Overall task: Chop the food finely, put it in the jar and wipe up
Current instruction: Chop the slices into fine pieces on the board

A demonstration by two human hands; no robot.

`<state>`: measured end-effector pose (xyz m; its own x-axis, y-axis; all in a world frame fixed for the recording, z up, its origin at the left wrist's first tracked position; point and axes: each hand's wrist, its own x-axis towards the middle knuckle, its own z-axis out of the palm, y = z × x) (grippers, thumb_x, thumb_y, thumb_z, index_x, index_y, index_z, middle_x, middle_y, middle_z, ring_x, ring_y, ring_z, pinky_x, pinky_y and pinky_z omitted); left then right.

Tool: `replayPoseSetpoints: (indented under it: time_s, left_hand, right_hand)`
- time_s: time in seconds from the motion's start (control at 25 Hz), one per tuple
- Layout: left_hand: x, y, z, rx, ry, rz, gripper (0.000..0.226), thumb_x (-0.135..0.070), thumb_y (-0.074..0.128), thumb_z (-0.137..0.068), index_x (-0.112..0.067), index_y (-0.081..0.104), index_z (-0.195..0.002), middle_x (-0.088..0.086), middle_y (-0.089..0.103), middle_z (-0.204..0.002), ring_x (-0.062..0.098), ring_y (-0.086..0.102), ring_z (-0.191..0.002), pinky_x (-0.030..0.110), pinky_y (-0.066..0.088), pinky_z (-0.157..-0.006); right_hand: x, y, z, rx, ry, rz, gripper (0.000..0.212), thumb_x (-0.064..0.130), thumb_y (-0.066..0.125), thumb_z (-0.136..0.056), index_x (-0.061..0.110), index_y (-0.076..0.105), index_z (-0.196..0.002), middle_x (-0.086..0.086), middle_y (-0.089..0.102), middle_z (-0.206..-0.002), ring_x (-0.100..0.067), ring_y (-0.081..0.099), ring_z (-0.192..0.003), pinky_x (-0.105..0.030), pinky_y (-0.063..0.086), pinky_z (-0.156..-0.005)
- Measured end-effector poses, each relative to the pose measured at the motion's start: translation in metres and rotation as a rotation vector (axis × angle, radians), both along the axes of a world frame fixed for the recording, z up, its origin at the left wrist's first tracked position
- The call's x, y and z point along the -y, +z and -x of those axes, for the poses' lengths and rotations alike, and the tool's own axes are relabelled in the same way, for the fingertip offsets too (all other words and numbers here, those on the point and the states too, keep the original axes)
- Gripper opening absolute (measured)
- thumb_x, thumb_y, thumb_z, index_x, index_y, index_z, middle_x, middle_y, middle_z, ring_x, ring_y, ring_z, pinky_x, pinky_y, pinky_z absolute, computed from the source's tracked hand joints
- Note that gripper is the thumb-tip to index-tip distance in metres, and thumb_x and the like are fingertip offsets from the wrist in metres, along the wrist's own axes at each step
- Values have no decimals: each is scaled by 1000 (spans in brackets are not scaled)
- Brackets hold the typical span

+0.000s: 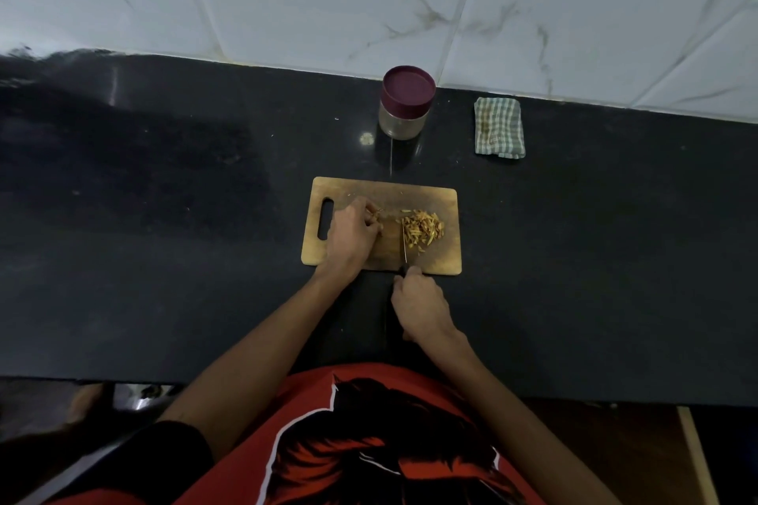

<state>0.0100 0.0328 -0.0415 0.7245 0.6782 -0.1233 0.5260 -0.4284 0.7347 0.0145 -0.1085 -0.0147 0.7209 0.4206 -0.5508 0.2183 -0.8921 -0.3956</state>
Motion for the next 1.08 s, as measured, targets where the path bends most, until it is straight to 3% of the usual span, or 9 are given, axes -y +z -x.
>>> replayPoseSetpoints:
  time_s: [0.12, 0.24, 0.44, 0.88, 1.08]
  left_hand:
    - [-3, 0, 3, 30, -10, 0, 11, -7, 65, -85, -14, 64, -94, -2, 67, -87, 13, 64, -82, 33, 56, -70]
    - [-5, -2, 5, 16, -17, 5, 14, -10, 62, -88, -15, 70, -99, 0, 70, -97, 11, 65, -87, 31, 56, -77]
    - [-6, -4, 4, -44, -48, 10, 17, -13, 61, -89, -16, 71, -102, -1, 71, -100, 8, 64, -87, 28, 55, -80]
    - [-4, -4, -1, -114, -81, -27, 15, -10, 59, -89, -16, 73, -93, -1, 71, -93, 11, 65, -84, 35, 57, -78]
    - [-3, 0, -1, -120, -76, -40, 15, -11, 60, -89, -15, 73, -95, 1, 71, -95, 13, 65, -87, 37, 56, -81]
  right_hand:
    - [-2, 3, -3, -52, -19, -35, 25, 31, 36, -105, 10, 49, -109, -10, 65, -92, -22, 67, -65, -33, 56, -53]
    - [-6, 4, -3, -19, 38, -50, 23, 32, 36, -105, 12, 48, -105, -9, 64, -89, -19, 65, -61, -33, 55, -52]
    - [-18, 3, -7, 12, 83, -48, 22, 30, 38, -105, 11, 48, -107, -11, 65, -94, -26, 68, -78, -43, 58, -69]
    - [-25, -1, -7, 84, 165, 39, 23, 23, 42, -103, 7, 47, -118, -17, 64, -116, -32, 63, -106, -41, 48, -80]
    - [-14, -3, 4, 52, 177, 69, 22, 21, 39, -103, 6, 47, -118, -17, 64, -117, -33, 63, -107, -43, 47, -83]
